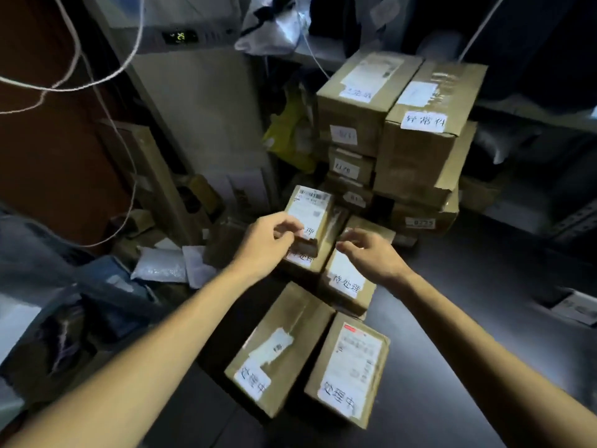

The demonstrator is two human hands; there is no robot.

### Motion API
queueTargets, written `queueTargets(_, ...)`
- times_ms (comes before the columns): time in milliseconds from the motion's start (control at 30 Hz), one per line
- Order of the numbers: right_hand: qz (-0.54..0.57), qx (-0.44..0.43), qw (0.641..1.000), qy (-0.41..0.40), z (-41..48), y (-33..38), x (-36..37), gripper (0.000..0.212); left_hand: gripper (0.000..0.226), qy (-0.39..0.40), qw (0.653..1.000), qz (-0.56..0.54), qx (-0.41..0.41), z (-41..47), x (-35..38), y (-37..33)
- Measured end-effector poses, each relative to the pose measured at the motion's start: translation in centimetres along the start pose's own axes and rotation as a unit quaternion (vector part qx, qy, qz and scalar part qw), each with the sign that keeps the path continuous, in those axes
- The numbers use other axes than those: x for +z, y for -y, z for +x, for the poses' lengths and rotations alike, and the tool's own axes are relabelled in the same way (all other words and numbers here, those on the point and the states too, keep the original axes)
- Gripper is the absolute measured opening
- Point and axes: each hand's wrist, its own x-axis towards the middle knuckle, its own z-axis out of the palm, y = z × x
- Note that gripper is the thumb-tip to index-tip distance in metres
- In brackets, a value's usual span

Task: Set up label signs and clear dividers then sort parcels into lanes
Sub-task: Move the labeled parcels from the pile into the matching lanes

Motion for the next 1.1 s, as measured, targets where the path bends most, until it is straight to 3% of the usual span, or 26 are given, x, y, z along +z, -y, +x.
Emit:
queueTargets(167, 0.041, 0.054, 0.996, -0.058, 5.3, -0.5, 4.3, 0.042, 0.031, -0.047, 0.998, 0.004, 0.03, 6.9, 0.0, 4.9)
queueTargets(267, 0.095, 0.081, 0.987, -0.101, 7.4, -0.2, 6.6, 0.048, 0.046, -0.005, 1.0, 0.022, 0.01, 9.8, 0.9, 7.6)
queueTargets(367, 0.139, 0.097, 0.977, -0.133, 8.5, -0.3, 8.9, 0.041, 0.05, 0.05, 0.996, -0.055, -0.05, 11.2, 2.2, 9.4)
queueTargets(533, 0.15, 0.118, 0.966, -0.173, 8.9, -0.7, 9.8, 0.031, 0.046, 0.034, 0.993, -0.104, -0.042, 11.3, 3.1, 10.5)
queueTargets(733, 0.166, 0.124, 0.963, -0.175, 8.7, 0.0, 9.6, 0.023, 0.047, 0.039, 0.997, -0.067, -0.026, 10.8, 2.9, 9.4)
queueTargets(933, 0.151, 0.115, 0.968, -0.163, 4.9, -0.2, 8.9, 0.032, 0.04, 0.033, 0.999, -0.043, -0.004, 7.2, 3.1, 7.3)
queueTargets(1100, 0.148, 0.101, 0.96, -0.214, 0.2, 0.2, 5.9, 0.028, 0.037, 0.042, 0.998, -0.05, 0.021, 4.1, 4.2, 2.0)
